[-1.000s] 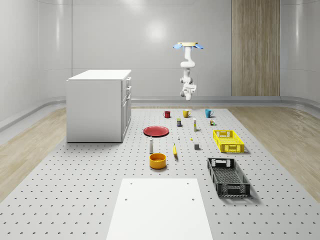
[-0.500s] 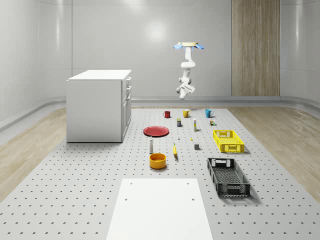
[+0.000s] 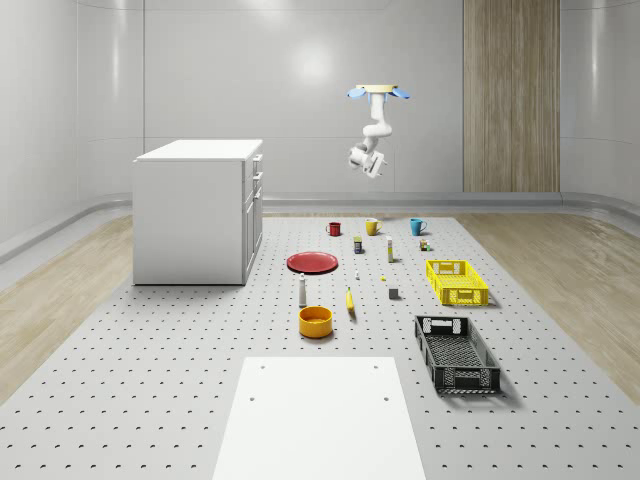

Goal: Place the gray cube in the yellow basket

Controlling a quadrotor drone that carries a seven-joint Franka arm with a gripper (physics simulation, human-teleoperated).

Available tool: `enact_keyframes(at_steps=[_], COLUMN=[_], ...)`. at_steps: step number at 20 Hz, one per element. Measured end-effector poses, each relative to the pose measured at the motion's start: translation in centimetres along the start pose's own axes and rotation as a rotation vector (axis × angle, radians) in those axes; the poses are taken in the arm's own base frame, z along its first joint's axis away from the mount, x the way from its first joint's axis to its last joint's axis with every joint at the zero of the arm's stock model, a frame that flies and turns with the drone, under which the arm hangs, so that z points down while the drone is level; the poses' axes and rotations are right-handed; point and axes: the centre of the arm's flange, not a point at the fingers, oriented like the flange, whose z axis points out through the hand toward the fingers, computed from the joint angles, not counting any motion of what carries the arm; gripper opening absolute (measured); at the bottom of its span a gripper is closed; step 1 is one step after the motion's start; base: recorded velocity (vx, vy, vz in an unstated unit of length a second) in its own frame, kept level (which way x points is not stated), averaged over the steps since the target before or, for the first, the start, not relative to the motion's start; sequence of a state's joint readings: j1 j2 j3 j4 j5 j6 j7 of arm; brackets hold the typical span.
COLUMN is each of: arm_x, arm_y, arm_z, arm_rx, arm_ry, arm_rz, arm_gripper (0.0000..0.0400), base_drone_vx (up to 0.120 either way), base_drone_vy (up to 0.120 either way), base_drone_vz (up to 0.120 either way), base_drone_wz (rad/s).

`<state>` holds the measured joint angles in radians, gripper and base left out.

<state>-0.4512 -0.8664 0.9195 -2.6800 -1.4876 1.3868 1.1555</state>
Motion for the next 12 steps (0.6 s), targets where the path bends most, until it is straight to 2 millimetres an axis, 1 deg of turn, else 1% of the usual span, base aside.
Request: enact_keyframes(at_steps=[2,5,8,12], arm_x=[-1.8,-3.5,-4.5,-5.1], arm_y=[-1.7,-3.5,-4.4,-5.0], arm_z=[0.3,1.3,2.2,3.0], arm_rx=[-0.179,-0.369,-0.483,-0.566], arm_ry=[0.179,0.37,0.488,0.575], arm_rz=[-0.006,-0.013,-0.017,-0.021], arm_gripper=[0.04,0.04,0.04,0.04], base_drone_vx=[0.12,0.12,0.12,0.12], base_drone_vy=[0.0,0.0,0.0,0.0], base_drone_vz=[0.0,0.0,0.0,0.0], base_drone_wz=[0.0,0.0,0.0,0.0])
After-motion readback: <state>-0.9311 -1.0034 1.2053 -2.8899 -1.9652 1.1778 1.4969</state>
